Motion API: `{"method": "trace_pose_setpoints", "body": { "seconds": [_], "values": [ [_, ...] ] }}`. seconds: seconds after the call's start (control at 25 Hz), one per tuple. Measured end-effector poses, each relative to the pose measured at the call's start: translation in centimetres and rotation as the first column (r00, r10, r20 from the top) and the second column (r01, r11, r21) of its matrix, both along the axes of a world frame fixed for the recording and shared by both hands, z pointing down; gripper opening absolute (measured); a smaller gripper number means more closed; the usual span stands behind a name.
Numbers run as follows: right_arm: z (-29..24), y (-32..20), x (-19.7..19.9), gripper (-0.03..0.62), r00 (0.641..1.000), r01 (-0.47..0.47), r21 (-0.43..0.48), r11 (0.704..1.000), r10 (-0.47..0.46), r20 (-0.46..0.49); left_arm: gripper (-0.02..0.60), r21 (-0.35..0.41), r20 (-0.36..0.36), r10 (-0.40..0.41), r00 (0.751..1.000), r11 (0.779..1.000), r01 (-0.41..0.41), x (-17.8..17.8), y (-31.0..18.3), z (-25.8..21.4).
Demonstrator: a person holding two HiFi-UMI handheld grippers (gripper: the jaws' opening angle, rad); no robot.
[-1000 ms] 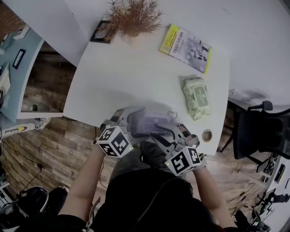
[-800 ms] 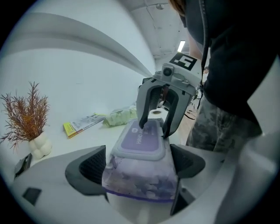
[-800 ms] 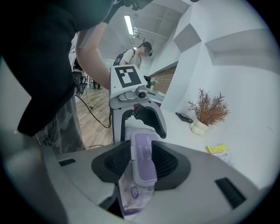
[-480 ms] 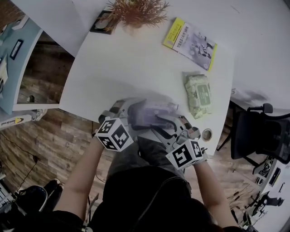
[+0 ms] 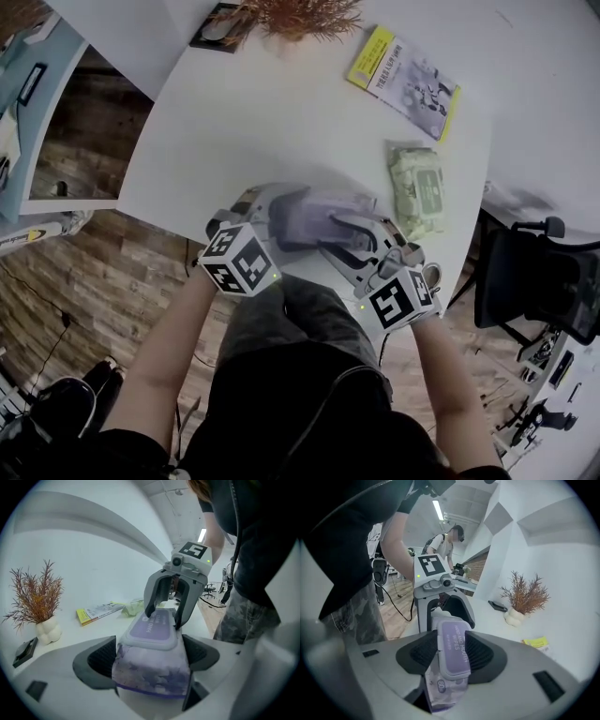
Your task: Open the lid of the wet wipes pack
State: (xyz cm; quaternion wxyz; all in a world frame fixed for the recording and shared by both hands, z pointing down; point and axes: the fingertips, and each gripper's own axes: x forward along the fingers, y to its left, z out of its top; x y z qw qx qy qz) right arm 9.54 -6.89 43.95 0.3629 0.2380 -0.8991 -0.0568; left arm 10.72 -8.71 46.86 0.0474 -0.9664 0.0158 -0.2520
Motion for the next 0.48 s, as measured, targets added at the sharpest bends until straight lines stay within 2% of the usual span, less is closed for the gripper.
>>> {"method": "trace_pose_setpoints", "body": {
  "seconds": [0.2, 0.48],
  "values": [
    [0.23, 0.3, -0.29, 0.139, 0.995, 0.079, 0.048, 0.996, -0.076, -0.063, 0.443, -0.012, 0.001, 0.009, 1.0, 1.0, -0.009, 0.2, -0.41, 0.12],
    [0.03, 0.11, -0.37, 0.118, 0.995, 0.09, -0.04, 0.995, -0.091, -0.031, 0.443, -0.009, -0.022, 0.023, 0.999, 1.0, -0.023, 0.23, -0.59, -0.05]
  ]
}}
